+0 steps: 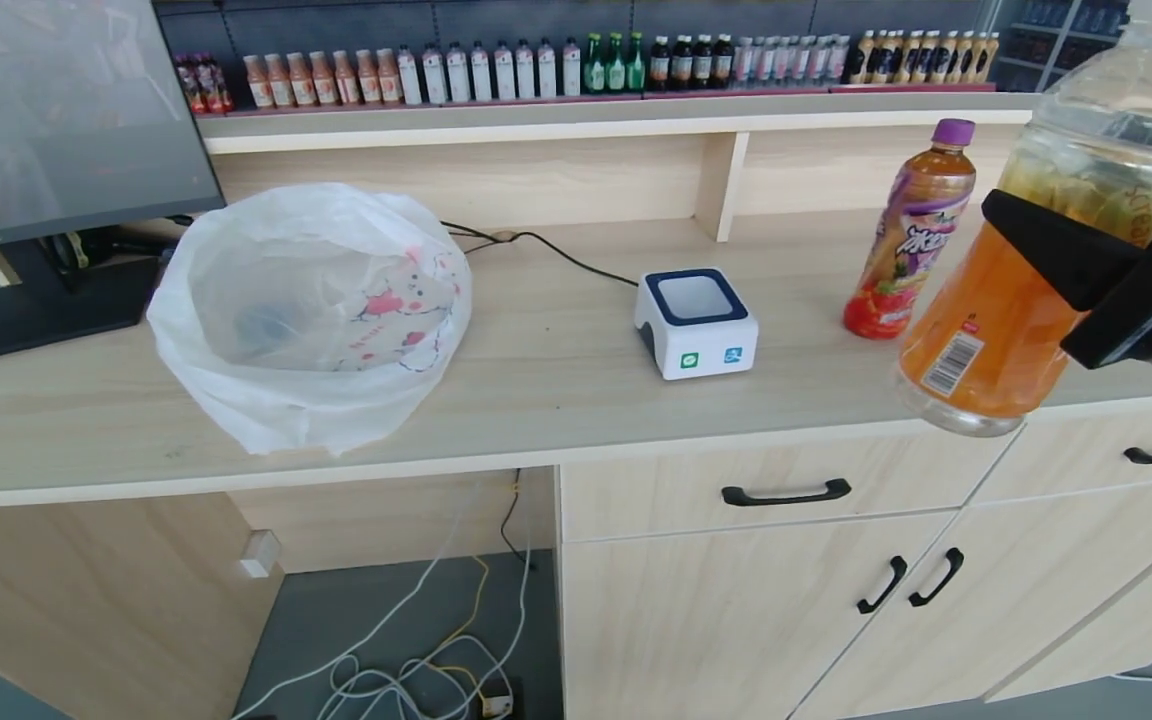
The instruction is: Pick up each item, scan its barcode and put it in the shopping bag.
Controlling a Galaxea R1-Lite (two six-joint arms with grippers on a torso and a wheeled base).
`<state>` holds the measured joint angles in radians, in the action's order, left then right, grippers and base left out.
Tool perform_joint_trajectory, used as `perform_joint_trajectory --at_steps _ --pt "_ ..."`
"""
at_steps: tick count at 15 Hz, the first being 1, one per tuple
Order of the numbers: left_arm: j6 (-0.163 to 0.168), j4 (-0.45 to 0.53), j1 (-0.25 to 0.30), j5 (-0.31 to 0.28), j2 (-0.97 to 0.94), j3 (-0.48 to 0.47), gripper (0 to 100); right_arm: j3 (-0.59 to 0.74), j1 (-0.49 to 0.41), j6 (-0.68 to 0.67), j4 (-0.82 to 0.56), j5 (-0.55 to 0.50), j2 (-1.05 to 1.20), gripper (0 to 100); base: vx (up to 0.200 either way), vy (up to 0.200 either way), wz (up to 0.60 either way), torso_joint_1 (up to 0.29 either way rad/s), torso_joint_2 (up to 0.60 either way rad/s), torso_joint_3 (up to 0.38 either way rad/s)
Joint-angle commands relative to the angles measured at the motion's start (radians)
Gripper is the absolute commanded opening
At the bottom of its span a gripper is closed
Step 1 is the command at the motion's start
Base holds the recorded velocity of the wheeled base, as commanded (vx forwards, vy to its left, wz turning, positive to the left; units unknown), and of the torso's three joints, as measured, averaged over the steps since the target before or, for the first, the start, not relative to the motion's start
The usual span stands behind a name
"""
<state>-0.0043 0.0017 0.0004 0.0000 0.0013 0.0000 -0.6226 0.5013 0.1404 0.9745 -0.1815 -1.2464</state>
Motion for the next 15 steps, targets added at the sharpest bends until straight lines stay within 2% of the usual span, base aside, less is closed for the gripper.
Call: perform_joint_trajectory --at_steps 1,5,9,15 --pt "0.0 0.0 0.0 0.002 0.0 0.0 100 -0.006 -0.003 0.002 0.0 0.0 -0.013 0 0.0 0.2 0.0 0.002 0.0 0.002" --pt "-0.002 0.0 0.001 0.0 0.0 0.0 100 -0.046 -0.004 0.041 0.018 0.0 -0.067 0 0.0 0.2 0.0 0.001 0.0 0.001" --pt "-0.002 0.0 0.001 0.0 0.0 0.0 100 -0.121 0.0 0.099 0.173 0.016 -0.199 0 0.0 0.0 0.0 0.0 0.0 0.0" --pt "0.001 0.0 0.001 0.002 0.0 0.0 100 -0.244 0.002 0.197 0.188 0.12 -0.304 0 0.0 0.0 0.0 0.0 0.0 0.0"
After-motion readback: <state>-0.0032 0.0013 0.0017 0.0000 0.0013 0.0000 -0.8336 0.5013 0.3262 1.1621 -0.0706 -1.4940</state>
